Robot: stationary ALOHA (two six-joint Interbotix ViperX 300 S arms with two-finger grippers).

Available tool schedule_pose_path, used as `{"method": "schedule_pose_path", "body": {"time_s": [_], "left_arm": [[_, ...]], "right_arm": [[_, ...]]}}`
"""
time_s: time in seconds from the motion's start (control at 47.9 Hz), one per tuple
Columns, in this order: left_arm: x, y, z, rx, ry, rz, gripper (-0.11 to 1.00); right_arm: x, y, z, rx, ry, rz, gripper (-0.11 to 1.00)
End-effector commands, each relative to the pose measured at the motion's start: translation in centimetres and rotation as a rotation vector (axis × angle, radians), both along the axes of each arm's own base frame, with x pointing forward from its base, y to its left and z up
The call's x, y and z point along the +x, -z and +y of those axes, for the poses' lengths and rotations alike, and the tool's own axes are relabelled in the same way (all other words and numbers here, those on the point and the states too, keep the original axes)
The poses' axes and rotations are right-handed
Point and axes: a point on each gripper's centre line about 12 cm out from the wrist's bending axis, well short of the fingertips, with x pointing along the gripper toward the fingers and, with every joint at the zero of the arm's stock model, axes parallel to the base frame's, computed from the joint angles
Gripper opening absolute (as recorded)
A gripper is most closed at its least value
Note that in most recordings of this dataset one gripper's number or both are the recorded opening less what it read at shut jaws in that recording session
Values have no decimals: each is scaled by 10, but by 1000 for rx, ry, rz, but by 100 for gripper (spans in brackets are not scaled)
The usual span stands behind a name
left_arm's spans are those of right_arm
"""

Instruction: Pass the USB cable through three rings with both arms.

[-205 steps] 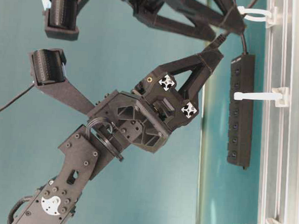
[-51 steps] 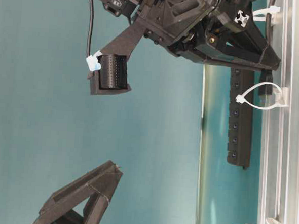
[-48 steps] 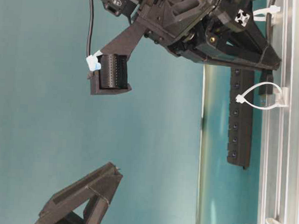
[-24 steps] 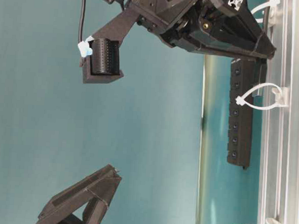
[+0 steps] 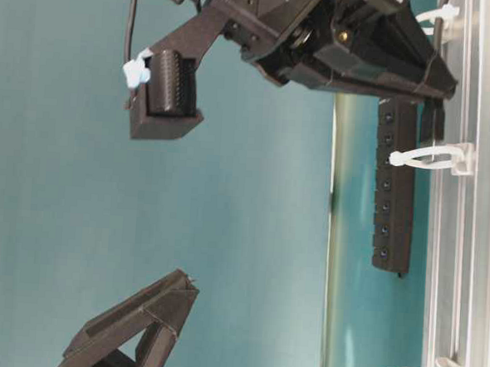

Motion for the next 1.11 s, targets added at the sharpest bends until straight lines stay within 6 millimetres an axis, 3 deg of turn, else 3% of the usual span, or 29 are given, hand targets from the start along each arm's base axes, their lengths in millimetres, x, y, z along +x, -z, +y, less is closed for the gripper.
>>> {"method": "schedule_pose_path", "body": {"time_s": [0.0,0.292,0.689,1.086], "left_arm": [[2,-9,1,1,-4,-29,79],[1,-9,0,-1,-1,-26,79],[-1,-1,-7,-17,11,-7,79],[26,48,-31,-163,7,66,78]], "right_arm": [[12,-11,5,2,-17,-44,-7],[25,-11,2,7,-6,-61,-7],[25,-9,1,19,5,-61,-7],[26,-10,1,60,57,-79,-7]]}}
